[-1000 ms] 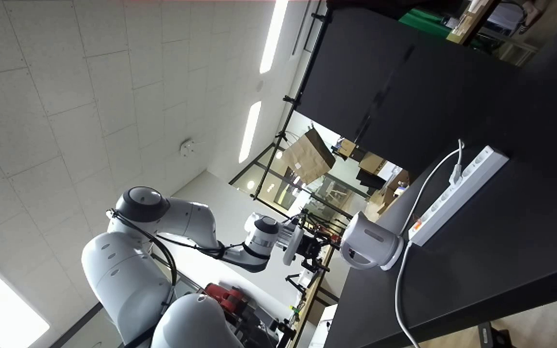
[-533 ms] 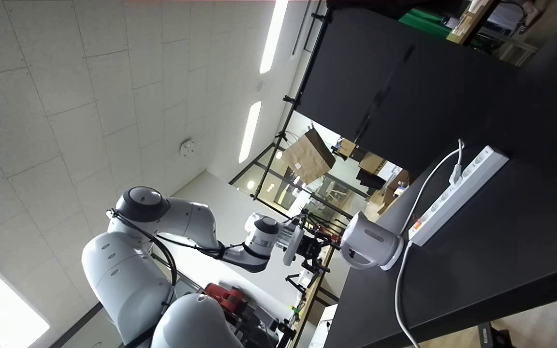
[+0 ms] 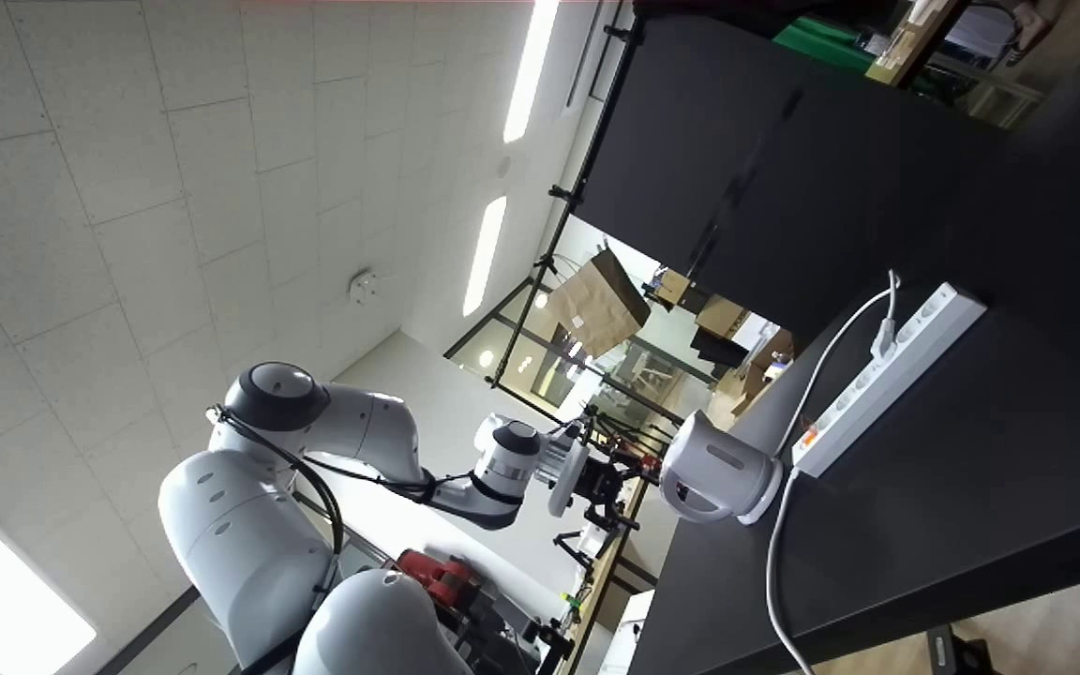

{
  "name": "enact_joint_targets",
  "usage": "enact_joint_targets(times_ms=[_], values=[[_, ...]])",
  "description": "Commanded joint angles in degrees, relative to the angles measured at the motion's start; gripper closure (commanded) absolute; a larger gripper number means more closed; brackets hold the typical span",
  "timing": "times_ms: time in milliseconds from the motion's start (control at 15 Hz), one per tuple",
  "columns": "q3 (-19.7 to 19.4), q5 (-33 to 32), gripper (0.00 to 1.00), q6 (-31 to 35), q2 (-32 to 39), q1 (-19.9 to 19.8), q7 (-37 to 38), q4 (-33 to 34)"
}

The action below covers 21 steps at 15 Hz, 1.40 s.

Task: Press the switch on the kettle

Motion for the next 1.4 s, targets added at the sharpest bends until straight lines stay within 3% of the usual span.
enact_joint_targets(times_ms=[0,800,1333], values=[[0.06,-0.77,0.00,-1.65,-0.20,0.52,2.17,0.87],[0.23,-0.48,0.00,-1.88,1.30,0.70,2.12,1.22],[-0.51,-3.52,0.00,-2.63,2.12,1.74,4.61,1.01]])
